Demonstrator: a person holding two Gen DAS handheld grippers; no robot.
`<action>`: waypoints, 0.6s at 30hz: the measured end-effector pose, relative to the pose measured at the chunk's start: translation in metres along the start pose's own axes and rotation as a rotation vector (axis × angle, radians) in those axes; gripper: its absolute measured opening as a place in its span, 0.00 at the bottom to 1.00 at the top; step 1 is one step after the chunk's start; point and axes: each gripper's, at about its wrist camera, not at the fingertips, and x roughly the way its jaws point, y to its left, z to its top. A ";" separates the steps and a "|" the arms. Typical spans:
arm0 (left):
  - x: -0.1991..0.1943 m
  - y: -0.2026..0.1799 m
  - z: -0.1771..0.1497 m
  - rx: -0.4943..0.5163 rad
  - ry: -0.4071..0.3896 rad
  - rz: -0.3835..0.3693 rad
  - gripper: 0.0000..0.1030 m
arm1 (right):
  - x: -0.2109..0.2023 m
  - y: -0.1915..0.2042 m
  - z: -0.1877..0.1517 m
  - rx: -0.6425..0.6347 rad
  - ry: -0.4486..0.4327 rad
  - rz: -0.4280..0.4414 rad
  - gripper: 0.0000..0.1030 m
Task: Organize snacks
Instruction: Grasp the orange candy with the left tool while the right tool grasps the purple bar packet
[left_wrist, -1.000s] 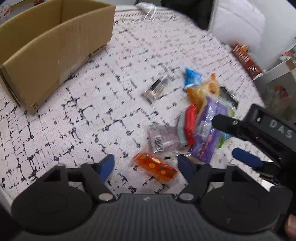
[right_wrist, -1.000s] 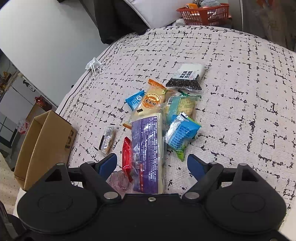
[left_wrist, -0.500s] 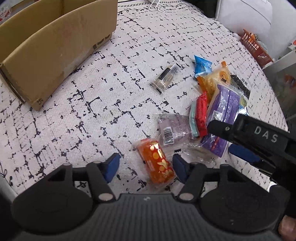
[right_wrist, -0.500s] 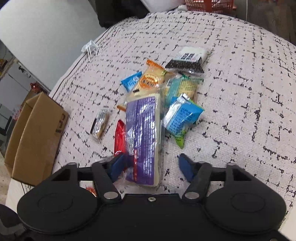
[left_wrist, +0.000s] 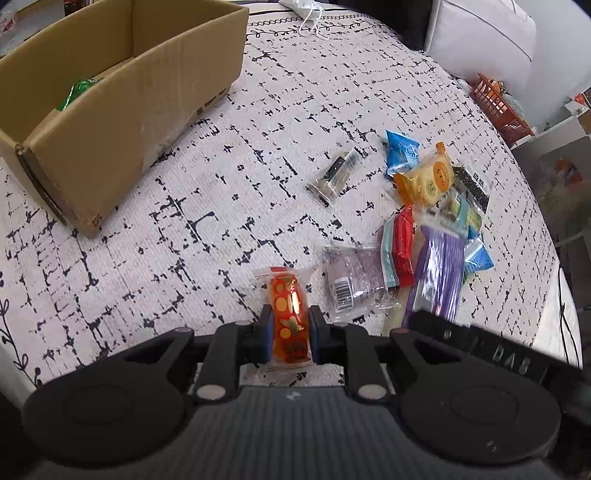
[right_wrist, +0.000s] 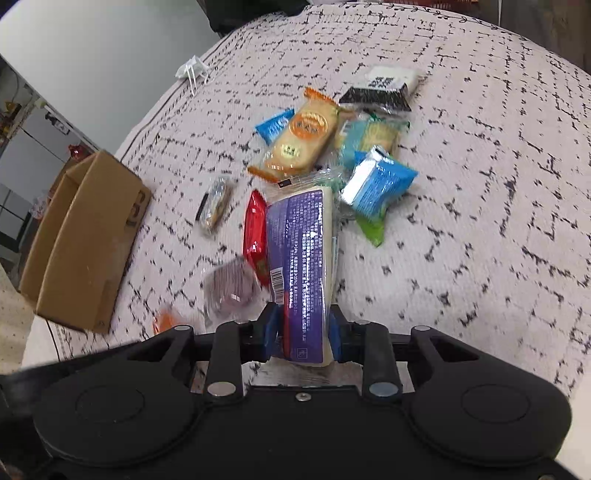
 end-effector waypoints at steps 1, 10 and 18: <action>0.000 0.000 0.000 0.006 0.000 0.000 0.18 | 0.000 0.001 0.000 -0.002 0.002 -0.004 0.32; 0.013 -0.002 -0.003 0.052 0.052 0.031 0.22 | 0.006 0.012 0.004 -0.082 -0.016 -0.067 0.58; 0.020 -0.004 -0.007 0.049 0.049 0.051 0.20 | 0.018 0.017 0.000 -0.149 0.005 -0.105 0.37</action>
